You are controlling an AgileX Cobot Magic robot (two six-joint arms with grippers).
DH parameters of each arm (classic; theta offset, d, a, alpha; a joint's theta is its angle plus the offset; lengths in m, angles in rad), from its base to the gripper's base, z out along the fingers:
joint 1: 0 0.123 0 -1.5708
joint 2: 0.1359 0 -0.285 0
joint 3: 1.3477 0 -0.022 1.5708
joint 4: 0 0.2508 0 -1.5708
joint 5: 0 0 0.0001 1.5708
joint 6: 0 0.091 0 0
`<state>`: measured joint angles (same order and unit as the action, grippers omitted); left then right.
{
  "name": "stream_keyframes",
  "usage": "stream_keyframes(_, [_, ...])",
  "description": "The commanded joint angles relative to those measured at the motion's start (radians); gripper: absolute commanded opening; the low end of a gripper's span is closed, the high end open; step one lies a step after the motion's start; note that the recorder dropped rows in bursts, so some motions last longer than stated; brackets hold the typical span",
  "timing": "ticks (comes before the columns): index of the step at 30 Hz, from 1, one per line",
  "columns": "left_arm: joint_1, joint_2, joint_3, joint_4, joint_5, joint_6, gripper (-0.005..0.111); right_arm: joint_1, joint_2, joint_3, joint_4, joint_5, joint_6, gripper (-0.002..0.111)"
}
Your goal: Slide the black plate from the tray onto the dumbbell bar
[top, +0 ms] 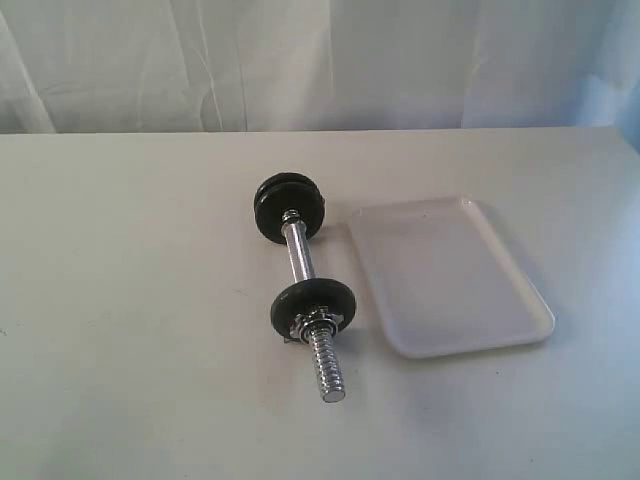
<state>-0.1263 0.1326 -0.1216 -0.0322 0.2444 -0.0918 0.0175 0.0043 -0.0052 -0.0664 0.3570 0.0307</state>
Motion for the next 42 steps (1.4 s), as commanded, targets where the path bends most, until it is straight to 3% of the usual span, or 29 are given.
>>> stream_keyframes(1, [0.004,-0.004,0.036,-0.001,0.011,0.010,0.000,-0.008,-0.004,0.005,-0.004,-0.015,-0.008,0.000])
stream_keyframes(15, [0.056,-0.008,0.122,-0.001,0.003,0.038,0.000,-0.008,-0.004,0.005,-0.004,-0.015,-0.008,0.000])
stream_keyframes(22, [0.056,-0.133,0.122,-0.004,-0.012,0.047,0.000,-0.008,-0.004,0.005,-0.004,-0.015,-0.008,0.000])
stream_keyframes(25, [0.086,-0.133,0.122,0.000,-0.012,0.041,0.000,-0.008,-0.004,0.005,-0.004,-0.015,-0.008,0.000])
stream_keyframes(42, [0.087,-0.133,0.122,0.000,-0.020,0.043,0.000,-0.008,-0.004,0.005,-0.004,-0.015,-0.008,0.000])
